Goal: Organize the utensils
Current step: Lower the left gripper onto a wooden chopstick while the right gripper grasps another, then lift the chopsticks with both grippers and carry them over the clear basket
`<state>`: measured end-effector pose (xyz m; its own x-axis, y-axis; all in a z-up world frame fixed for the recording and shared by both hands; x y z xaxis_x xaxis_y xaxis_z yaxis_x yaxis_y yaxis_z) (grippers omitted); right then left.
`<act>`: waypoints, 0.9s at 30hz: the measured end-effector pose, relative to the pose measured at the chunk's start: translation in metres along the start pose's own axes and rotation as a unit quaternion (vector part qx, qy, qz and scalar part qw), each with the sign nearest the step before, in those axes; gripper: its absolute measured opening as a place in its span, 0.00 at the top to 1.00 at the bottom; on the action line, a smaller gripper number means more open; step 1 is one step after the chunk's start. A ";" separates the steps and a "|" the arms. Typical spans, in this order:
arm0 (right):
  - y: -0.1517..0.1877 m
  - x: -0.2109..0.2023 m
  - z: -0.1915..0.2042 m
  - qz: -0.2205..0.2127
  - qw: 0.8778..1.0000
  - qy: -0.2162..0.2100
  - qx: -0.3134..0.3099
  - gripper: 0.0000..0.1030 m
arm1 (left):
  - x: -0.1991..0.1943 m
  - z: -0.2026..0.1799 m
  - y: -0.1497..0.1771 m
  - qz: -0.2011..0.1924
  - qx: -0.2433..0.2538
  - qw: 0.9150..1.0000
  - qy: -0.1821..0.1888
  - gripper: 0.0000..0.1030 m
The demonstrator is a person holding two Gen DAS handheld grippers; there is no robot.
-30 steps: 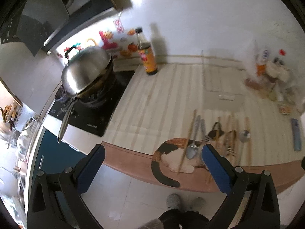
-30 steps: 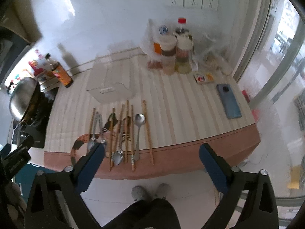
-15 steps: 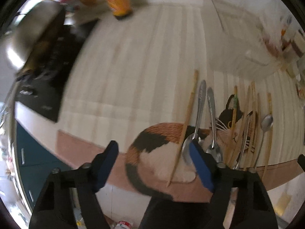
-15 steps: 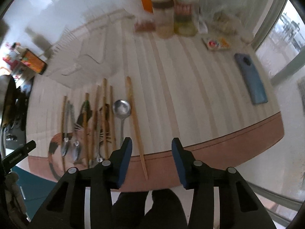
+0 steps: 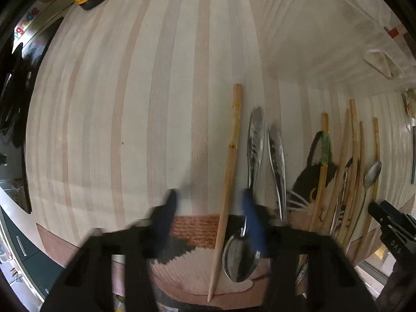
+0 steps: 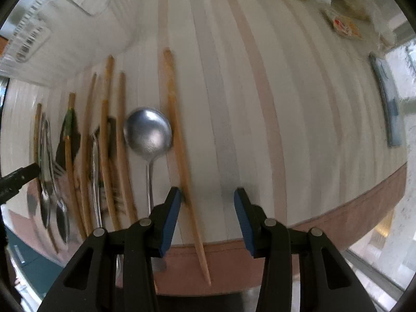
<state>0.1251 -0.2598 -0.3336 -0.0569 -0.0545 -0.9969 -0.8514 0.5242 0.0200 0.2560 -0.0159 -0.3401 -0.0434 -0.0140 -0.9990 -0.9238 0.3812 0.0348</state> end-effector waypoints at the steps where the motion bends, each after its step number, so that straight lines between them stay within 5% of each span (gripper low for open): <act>1: 0.000 0.000 0.001 0.003 1.000 0.001 0.002 0.59 | 0.000 0.003 -0.004 0.001 -0.003 1.000 0.004 0.73; 4: -0.007 -0.001 0.002 0.014 1.000 -0.002 0.014 0.70 | -0.004 0.014 -0.010 0.001 -0.005 1.000 0.003 0.94; 7: -0.021 0.002 -0.003 0.013 1.000 0.013 0.025 0.90 | -0.008 0.034 -0.016 0.003 -0.019 1.000 0.002 0.95; 13: -0.036 0.005 -0.029 0.021 0.998 0.004 0.060 0.91 | -0.008 0.072 -0.018 -0.004 -0.036 0.999 0.009 0.94; 18: -0.046 0.002 -0.038 0.030 0.998 0.006 0.061 0.90 | -0.001 0.058 -0.003 0.008 0.008 1.000 0.017 0.66; 23: -0.048 0.001 -0.028 0.029 0.998 0.003 0.064 0.90 | 0.002 0.051 0.003 0.002 0.017 1.000 -0.011 0.66; 27: -0.052 0.005 -0.028 0.025 0.998 0.004 0.056 0.90 | 0.002 0.034 -0.006 0.001 0.005 1.000 -0.012 0.75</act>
<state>0.1542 -0.3107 -0.3375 -0.1020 -0.0319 -0.9943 -0.7844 0.6173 0.0607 0.2746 0.0131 -0.3431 -0.0364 0.0100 -0.9993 -0.9196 0.3910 0.0374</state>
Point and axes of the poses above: each gripper's, at about its wrist camera, not at the fingertips, and x roughly the way its jaws point, z to its left, y to its underside, the point moved 5 cm from there along x, roughly the way its jaws point, and after that the axes turned 10 degrees about x, right-handed, at the moved point
